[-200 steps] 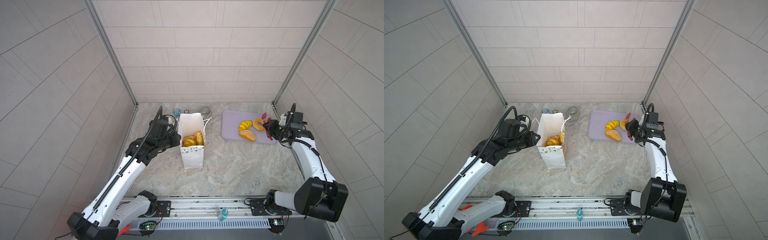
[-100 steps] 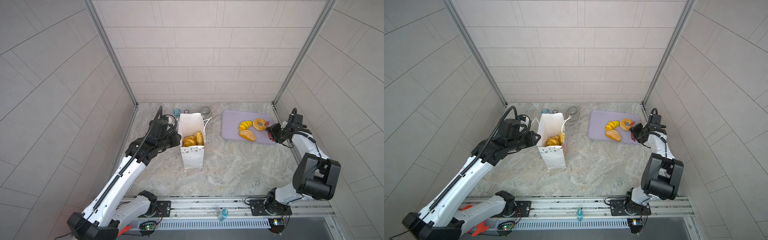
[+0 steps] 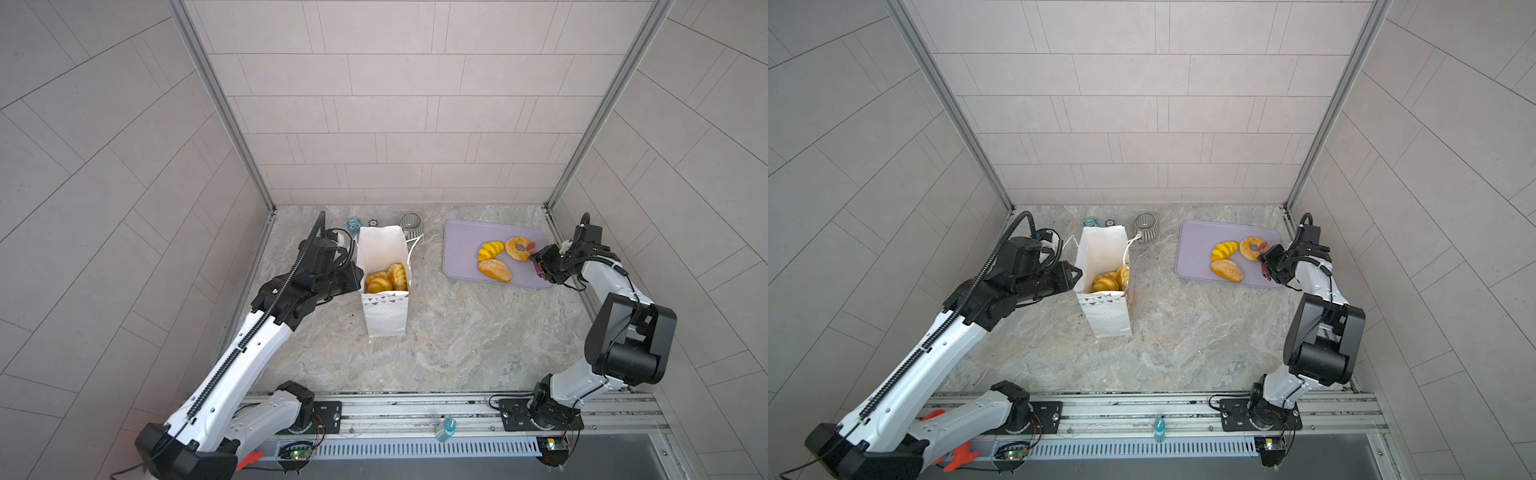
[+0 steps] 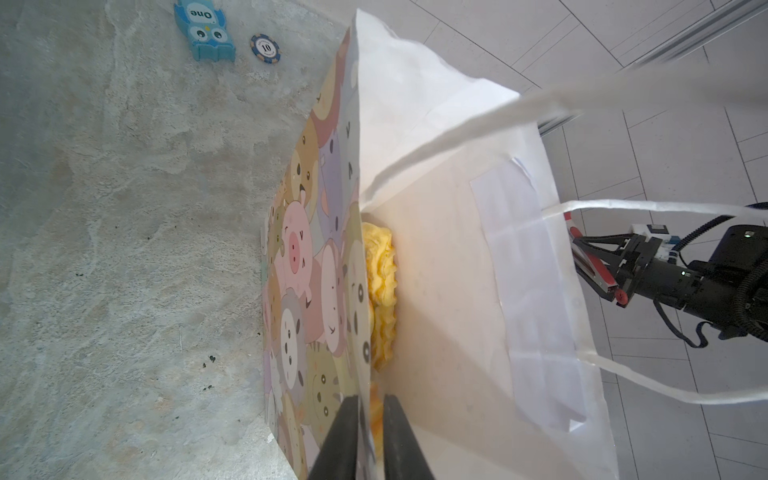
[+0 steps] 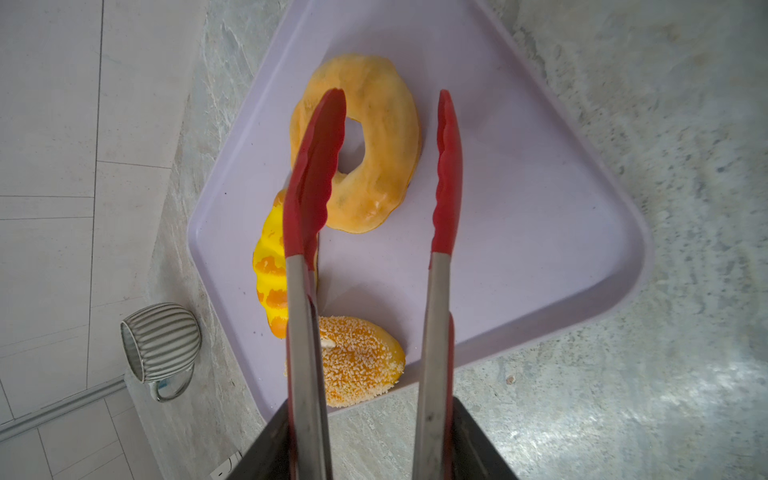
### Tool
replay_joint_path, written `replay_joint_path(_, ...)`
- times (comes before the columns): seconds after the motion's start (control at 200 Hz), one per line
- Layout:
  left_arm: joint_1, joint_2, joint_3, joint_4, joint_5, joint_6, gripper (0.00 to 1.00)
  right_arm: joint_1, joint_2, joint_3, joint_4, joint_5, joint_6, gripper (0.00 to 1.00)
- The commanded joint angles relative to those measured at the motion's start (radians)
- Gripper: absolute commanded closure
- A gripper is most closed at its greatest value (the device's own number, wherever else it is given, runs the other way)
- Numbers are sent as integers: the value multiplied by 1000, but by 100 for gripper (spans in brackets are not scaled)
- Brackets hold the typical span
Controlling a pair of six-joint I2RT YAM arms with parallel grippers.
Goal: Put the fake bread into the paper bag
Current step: 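Lower the tongs and close them on the ring bread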
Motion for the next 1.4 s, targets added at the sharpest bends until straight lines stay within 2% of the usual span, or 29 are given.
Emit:
replay_joint_path(0.0,5,4,-3,12,1,12,81,11,4,31,-10,11,-17,46)
replay_joint_path(0.48,5,4,-8,16,-6,6,82,36,58,55,-21,55,-34,47)
replay_joint_path(0.826,5,5,-11,15,-8,6,81,38,82,48,-12,62,-32,56)
replay_joint_path(0.971,6,3,-10,10,-11,7,81,39,45,34,-8,64,-27,61)
replay_joint_path(1.391,5,-4,-6,0,-17,6,81,38,-126,-10,-30,49,-29,66)
